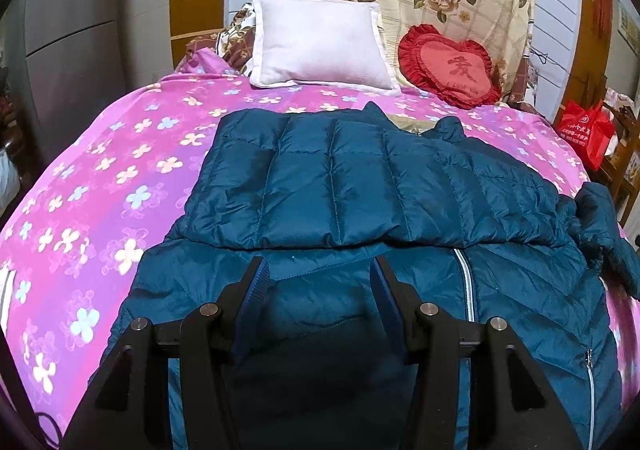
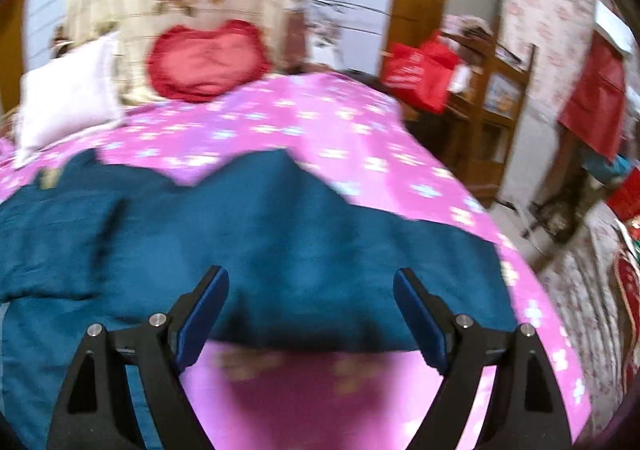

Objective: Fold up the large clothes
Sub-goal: 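Grasp the sleeve with the right tool and lift it over the jacket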

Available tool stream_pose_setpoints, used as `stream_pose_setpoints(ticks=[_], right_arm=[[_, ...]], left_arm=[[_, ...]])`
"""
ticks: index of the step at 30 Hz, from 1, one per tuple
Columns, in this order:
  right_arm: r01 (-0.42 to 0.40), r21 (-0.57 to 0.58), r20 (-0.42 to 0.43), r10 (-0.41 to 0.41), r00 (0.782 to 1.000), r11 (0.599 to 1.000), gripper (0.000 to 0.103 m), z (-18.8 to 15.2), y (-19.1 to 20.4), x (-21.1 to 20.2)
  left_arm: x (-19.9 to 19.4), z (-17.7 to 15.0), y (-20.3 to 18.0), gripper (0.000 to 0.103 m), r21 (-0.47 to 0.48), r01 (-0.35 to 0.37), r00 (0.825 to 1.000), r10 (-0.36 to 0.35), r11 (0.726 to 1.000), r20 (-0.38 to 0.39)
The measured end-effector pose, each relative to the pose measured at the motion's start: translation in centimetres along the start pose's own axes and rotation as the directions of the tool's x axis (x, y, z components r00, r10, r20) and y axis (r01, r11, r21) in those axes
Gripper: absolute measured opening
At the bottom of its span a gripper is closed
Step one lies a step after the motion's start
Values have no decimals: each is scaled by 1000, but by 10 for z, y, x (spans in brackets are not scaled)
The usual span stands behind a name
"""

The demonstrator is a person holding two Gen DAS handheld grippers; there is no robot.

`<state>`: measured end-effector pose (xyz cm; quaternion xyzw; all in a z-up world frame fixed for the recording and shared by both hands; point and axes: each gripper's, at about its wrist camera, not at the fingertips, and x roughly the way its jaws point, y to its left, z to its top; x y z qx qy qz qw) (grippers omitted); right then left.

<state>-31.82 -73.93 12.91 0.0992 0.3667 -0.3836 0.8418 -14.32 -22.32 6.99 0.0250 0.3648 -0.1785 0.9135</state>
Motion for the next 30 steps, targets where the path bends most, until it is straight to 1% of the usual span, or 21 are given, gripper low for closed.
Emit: stream_pose_setpoints(ticks=[2, 4, 7, 9, 10, 14, 16, 18, 20, 21, 22, 23, 25, 26, 28, 30], right_arm=[[71, 44, -29, -70, 997, 997, 91, -1, -35, 20], [138, 88, -71, -132, 989, 986, 91, -6, -71, 40], [193, 144, -132, -175, 976, 970, 91, -13, -114, 63], [220, 180, -155, -193, 969, 959, 92, -18, -139, 72], [227, 201, -170, -194, 966, 953, 94, -20, -150, 78], [249, 271, -241, -184, 953, 930, 94, -34, -179, 100], [223, 310, -262, -142, 955, 924, 94, -42, -187, 109], [191, 355, -261, -99, 960, 915, 93, -48, -190, 113], [180, 350, -238, -98, 966, 919, 72, -50, -188, 111], [169, 329, -229, -94, 969, 929, 46, -47, -183, 110], [147, 303, -221, -81, 972, 942, 24, -44, -177, 108], [121, 274, -214, -63, 975, 954, 17, -39, -169, 105], [124, 216, -199, -80, 977, 968, 14, -30, -155, 95], [106, 199, -173, -72, 982, 974, 13, -25, -147, 85], [70, 193, -114, -48, 992, 979, 13, -11, -136, 64], [8, 203, -58, 4, 998, 979, 13, 5, -123, 39]], left_arm=[[0, 0, 0, 34, 2, 5, 1000, -5, 1000, -1], [-1, 0, -1, 34, 8, 7, 1000, -7, 1000, 2], [-2, 0, -3, 34, 25, 4, 1000, -5, 1000, 10], [-3, 1, -3, 34, 30, -5, 1000, 4, 1000, 21], [-3, 1, -2, 34, 29, -10, 1000, 9, 1000, 25], [-2, 3, 2, 34, 11, -16, 999, 16, 1000, 30], [0, 3, 4, 34, 6, -20, 999, 20, 1000, 26], [2, 2, 5, 34, 5, -25, 999, 25, 1000, 21], [3, 2, 4, 34, 6, -27, 999, 27, 1000, 17], [3, 2, 4, 34, 7, -29, 999, 29, 1000, 17], [2, 2, 3, 34, 8, -32, 999, 32, 999, 19], [0, 2, 3, 34, 10, -38, 999, 38, 999, 22], [-2, 3, 3, 34, 13, -53, 998, 53, 999, 31], [-5, 3, 4, 34, 12, -59, 998, 58, 998, 38], [-8, 4, 6, 34, 7, -62, 997, 62, 998, 48], [-12, 6, 11, 34, -8, -63, 997, 63, 998, 52]])
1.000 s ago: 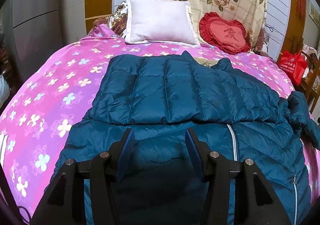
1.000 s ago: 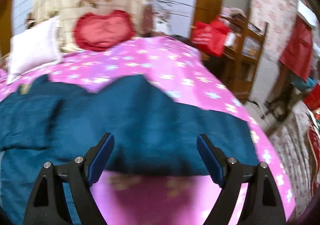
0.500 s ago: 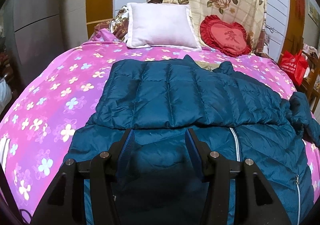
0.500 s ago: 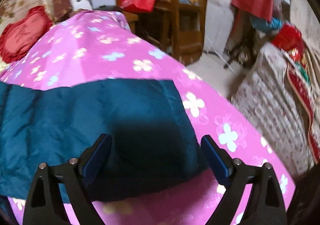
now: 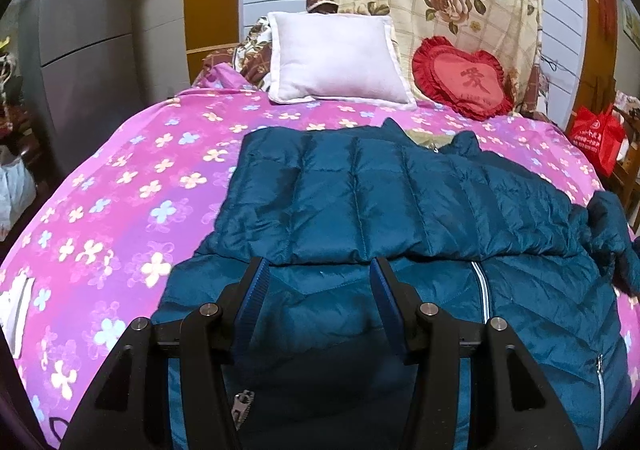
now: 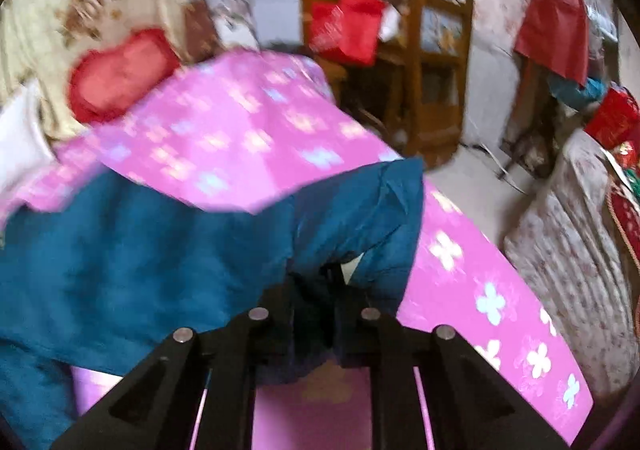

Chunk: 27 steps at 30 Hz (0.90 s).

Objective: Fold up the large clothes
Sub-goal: 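Grasp the sleeve with the right tool and lift it over the jacket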

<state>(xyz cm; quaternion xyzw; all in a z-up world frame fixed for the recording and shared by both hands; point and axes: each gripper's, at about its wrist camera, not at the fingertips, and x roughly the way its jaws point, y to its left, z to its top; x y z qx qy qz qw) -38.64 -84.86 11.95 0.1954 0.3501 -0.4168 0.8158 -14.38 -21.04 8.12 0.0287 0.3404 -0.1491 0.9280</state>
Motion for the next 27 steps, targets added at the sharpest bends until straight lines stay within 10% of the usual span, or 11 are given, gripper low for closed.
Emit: stream_pose_setpoints(ticks=[12, 27], right_arm=[[-282, -319, 137, 338, 931, 905, 13, 50, 190, -146], [-554, -537, -154, 572, 806, 636, 13, -31, 454, -174]], left_arm=[[-13, 9, 28, 34, -91, 2, 1000, -1, 996, 14], [-2, 8, 49, 34, -122, -8, 1000, 5, 992, -27]])
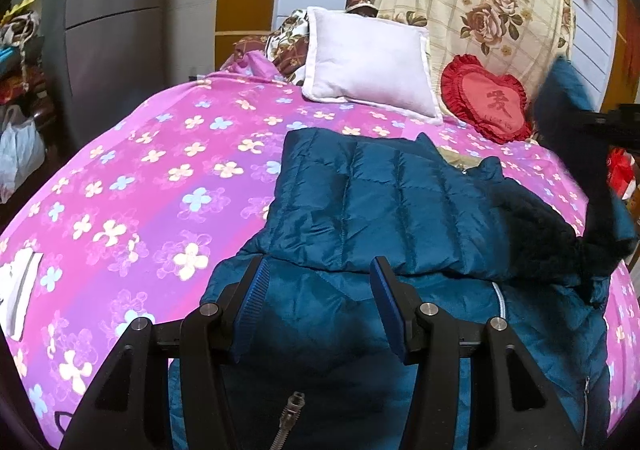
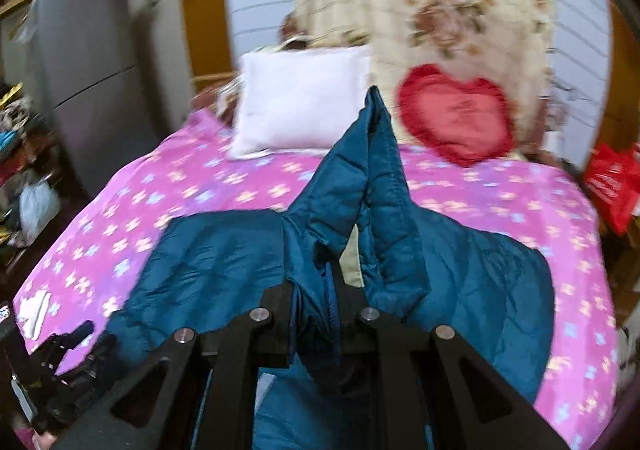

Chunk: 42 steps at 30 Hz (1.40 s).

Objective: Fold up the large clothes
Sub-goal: 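Grasp the sleeve with the right tool and lift it over the jacket, then lay the sleeve on the jacket and open the right tool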

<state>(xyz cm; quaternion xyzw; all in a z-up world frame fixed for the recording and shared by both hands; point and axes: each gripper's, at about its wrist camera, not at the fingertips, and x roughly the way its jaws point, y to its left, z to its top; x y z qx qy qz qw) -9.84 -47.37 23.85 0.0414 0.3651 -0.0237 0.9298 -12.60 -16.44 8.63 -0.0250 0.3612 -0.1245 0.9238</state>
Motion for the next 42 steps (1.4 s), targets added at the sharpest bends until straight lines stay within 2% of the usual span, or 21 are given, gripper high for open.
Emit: stream_pose_setpoints(ticks=[4, 12, 13, 14, 15, 16, 17, 19, 21, 24, 25, 27, 31, 33, 36, 37, 38, 39, 42], right_arm=[[-73, -27, -64, 71, 995, 997, 13, -4, 53, 53], [-161, 38, -178, 165, 970, 986, 15, -27, 99, 147], [-180, 55, -205, 188, 961, 982, 19, -32, 104, 159], [-194, 70, -224, 205, 953, 979, 34, -36, 107, 168], [-235, 100, -239, 252, 938, 967, 45, -39, 108, 173], [-272, 124, -237, 295, 926, 954, 63, -41, 107, 174], [-311, 141, -218, 336, 916, 940, 67, -41, 106, 168], [-342, 113, -173, 358, 918, 933, 67, -38, 102, 147], [-333, 87, -135, 343, 930, 939, 69, -36, 91, 122], [-287, 80, -79, 293, 953, 955, 78, -37, 63, 86], [-235, 64, -55, 238, 970, 970, 79, -41, 51, 74], [-151, 47, -48, 153, 987, 987, 79, -45, 36, 63], [-78, 74, -111, 86, 990, 994, 79, -60, 15, 64], [-62, 67, -94, 69, 993, 996, 79, -69, 6, 57], [-71, 76, -90, 77, 993, 995, 79, -84, -14, 45], [-63, 77, -93, 70, 993, 995, 79, -91, -23, 39], [-52, 74, -96, 59, 994, 996, 79, -96, -31, 34], [-36, 70, -98, 43, 994, 997, 79, -101, -40, 28], [28, 87, -94, -20, 995, 996, 79, -119, -79, 6]], left_arm=[[6, 0, 8, 34, -12, -2, 1000, 2, 1000, -20], [14, 7, 26, 34, -67, -14, 1000, 13, 998, -17], [15, 8, 29, 34, -74, -16, 1000, 15, 997, -18], [16, 8, 31, 34, -83, -11, 1000, 9, 997, -21], [17, 9, 34, 34, -97, 0, 1000, -3, 995, -24], [18, 9, 36, 34, -115, 16, 999, -19, 993, -28], [18, 10, 38, 34, -129, 32, 999, -36, 991, -28], [16, 9, 39, 34, -159, 88, 996, -92, 983, -19], [15, 9, 37, 34, -181, 149, 988, -153, 972, -12], [13, 6, 33, 35, -190, 164, 986, -169, 968, -9], [13, 6, 31, 36, -189, 157, 987, -161, 969, -9], [14, 4, 26, 36, -182, 155, 987, -160, 971, -13], [17, 2, 10, 36, -121, 175, 983, -180, 977, -25], [19, 4, 2, 36, -97, 204, 977, -208, 974, -37], [24, 17, -8, 37, -126, 265, 961, -272, 956, -47], [27, 23, -12, 42, -133, 273, 959, -280, 953, -39], [29, 28, -16, 46, -131, 271, 961, -276, 954, -28], [35, 36, -21, 54, -118, 256, 966, -259, 959, -14], [66, 53, -39, 55, -76, 181, 981, -185, 981, -51]])
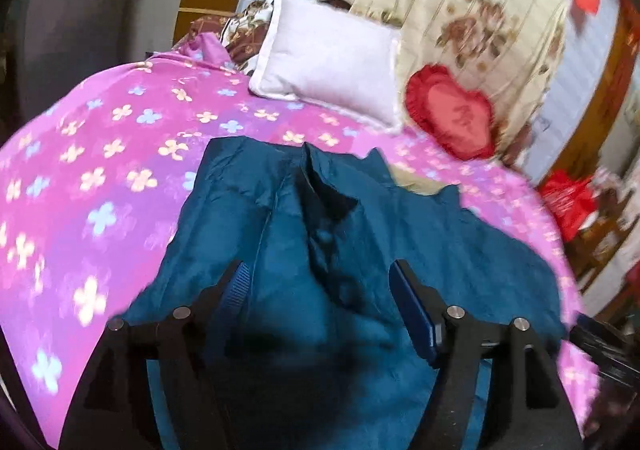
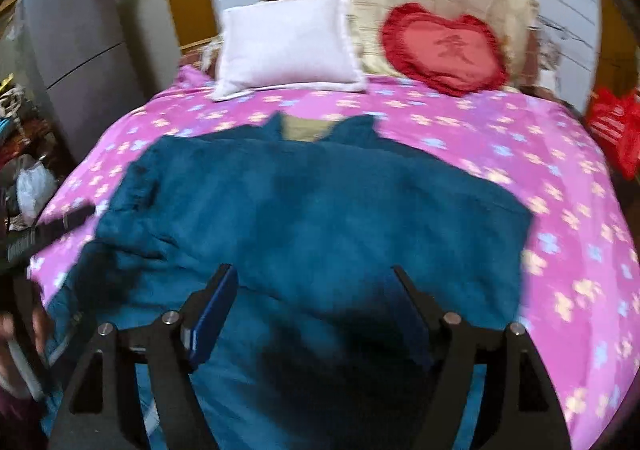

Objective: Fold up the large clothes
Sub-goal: 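Lay the sleeve on the jacket and open the right tool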

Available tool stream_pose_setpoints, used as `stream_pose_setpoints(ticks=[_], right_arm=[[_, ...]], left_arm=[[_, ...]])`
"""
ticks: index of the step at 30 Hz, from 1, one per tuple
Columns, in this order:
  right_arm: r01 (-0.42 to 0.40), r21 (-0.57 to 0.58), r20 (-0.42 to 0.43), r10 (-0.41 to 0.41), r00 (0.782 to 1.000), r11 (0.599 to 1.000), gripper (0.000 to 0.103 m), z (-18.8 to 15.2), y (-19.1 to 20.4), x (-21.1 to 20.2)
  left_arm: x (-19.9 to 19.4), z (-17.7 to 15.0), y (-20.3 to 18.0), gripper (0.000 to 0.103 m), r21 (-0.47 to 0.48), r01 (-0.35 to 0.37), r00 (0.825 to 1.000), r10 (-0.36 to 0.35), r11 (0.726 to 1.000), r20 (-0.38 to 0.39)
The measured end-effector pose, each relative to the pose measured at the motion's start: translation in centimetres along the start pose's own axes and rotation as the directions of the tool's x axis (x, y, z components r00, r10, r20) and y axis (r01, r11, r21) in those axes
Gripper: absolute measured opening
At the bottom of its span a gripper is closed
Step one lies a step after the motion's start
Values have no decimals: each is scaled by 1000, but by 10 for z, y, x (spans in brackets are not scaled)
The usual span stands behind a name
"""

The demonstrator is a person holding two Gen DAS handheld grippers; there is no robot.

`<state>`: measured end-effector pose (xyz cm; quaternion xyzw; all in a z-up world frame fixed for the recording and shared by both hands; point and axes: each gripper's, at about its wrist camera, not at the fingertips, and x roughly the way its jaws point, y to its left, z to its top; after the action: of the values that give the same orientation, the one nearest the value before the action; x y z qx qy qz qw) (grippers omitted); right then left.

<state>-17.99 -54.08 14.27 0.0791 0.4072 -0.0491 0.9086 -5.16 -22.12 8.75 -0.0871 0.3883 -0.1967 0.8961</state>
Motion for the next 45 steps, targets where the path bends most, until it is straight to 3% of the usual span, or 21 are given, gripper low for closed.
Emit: stream_pose_setpoints(ticks=[2, 4, 6, 7, 10, 15, 18, 19, 21, 23, 26, 31, 35, 39, 45], right_arm=[[41, 46, 10, -42, 999, 998, 79, -9, -32, -13], [96, 98, 26, -99, 995, 991, 79, -16, -63, -26], [182, 172, 41, -192, 980, 968, 79, -20, -95, -36], [210, 221, 43, -225, 974, 953, 79, -21, -110, -40], [164, 335, 56, -193, 980, 928, 79, -18, -139, -41], [142, 248, 49, -159, 986, 958, 78, -7, -119, -3], [145, 219, 4, -149, 989, 965, 73, 0, -99, 44], [191, 191, -21, -191, 981, 963, 73, 3, -95, 64], [261, 178, -54, -255, 965, 949, 73, 3, -92, 84], [266, 203, -59, -259, 964, 942, 73, 7, -94, 87], [258, 212, -15, -261, 965, 943, 73, 9, -93, 64], [196, 183, 76, -213, 974, 963, 73, 20, -77, 43], [188, 102, 55, -194, 979, 977, 73, 32, -56, 72], [233, 73, 5, -234, 972, 970, 76, 33, -55, 114], [279, 110, -16, -279, 960, 954, 77, 40, -58, 132]], left_arm=[[22, 8, -3, 49, -6, -5, 999, 4, 1000, -48], [43, 16, -3, 0, -37, 36, 995, -39, 999, -89], [49, 21, 0, 0, -61, 42, 993, -48, 997, -109], [43, 23, 3, 0, -76, 53, 995, -59, 996, -81], [23, 21, 10, 0, -43, 27, 999, -28, 999, -28], [17, 2, 32, 0, -12, -41, 998, 40, 999, -51], [22, -1, 39, 0, -9, -13, 996, 12, 1000, -84], [21, 1, 40, 2, -17, -4, 996, 2, 1000, -93], [9, 7, 39, 17, -3, -41, 996, 41, 999, -74], [-10, 13, 37, 25, 19, -73, 997, 73, 997, -2], [-27, 20, 27, 40, 51, -66, 994, 61, 997, 87], [9, 21, -2, 42, 119, -114, 993, 110, 986, 46], [57, 10, 0, 42, 144, -245, 965, 256, 959, -58], [66, 0, 12, 50, 96, -206, 976, 211, 974, -46], [72, -3, 2, 52, 141, -244, 966, 253, 960, -50]])
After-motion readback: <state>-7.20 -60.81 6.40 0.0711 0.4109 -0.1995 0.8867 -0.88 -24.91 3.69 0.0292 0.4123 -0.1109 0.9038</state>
